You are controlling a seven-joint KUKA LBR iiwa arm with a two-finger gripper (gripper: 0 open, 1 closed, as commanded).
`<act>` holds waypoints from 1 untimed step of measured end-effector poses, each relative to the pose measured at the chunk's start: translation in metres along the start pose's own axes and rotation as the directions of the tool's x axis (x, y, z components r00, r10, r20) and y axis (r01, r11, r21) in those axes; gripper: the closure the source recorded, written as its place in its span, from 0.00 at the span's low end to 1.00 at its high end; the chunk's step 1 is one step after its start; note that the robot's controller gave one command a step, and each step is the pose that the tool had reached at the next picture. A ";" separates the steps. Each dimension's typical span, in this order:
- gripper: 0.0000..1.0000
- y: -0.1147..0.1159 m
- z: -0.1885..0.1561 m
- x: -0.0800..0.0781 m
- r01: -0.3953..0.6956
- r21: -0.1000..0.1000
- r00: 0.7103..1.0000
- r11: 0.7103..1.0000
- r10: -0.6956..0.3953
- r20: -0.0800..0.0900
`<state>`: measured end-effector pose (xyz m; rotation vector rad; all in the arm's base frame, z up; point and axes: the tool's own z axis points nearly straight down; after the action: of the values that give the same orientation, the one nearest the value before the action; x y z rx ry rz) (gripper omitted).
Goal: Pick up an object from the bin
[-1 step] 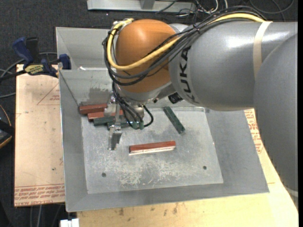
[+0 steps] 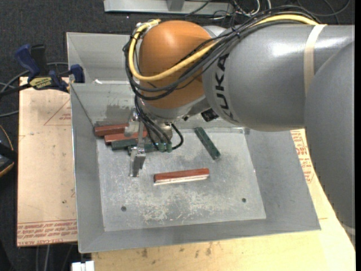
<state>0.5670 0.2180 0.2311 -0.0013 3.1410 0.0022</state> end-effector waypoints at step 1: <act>0.00 -0.027 0.043 -0.014 0.010 -0.004 1.000 1.000 -0.010 0.008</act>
Offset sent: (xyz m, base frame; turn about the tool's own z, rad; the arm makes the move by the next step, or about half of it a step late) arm -0.0028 -0.1141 -0.0745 -0.0736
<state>0.5808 0.1908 0.1876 -0.0168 3.1330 0.0078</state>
